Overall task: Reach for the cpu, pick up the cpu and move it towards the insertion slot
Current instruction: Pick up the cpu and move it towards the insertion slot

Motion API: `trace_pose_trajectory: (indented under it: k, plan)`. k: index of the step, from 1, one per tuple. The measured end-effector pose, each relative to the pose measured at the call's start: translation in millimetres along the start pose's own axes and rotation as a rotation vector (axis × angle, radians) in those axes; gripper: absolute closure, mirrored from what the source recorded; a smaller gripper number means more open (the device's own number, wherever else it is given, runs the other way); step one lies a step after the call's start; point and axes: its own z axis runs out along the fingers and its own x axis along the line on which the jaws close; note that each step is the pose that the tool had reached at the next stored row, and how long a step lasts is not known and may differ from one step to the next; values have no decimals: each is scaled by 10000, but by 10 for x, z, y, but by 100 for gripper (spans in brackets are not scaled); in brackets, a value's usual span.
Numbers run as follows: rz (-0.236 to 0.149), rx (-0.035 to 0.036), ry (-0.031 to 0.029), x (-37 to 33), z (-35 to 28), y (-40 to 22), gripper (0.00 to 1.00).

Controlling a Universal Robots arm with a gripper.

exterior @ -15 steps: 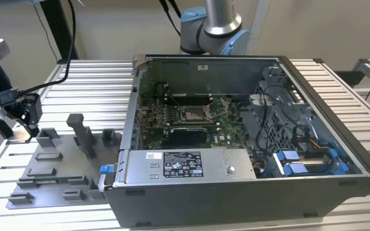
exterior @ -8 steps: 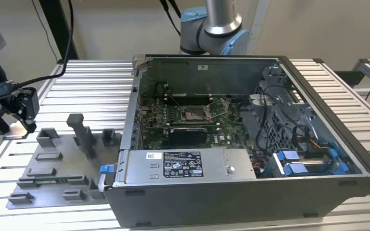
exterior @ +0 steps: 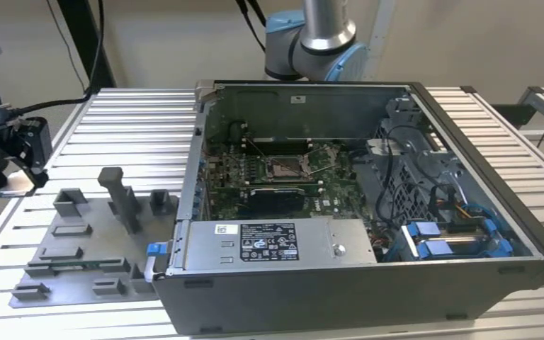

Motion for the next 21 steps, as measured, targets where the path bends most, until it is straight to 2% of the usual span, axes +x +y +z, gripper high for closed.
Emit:
trace_pose_trajectory:
  k: [7, 21]
  plan:
    - [0, 1, 1, 0, -121, 4, 100]
    - [0, 1, 1, -1, -311, 11, 100]
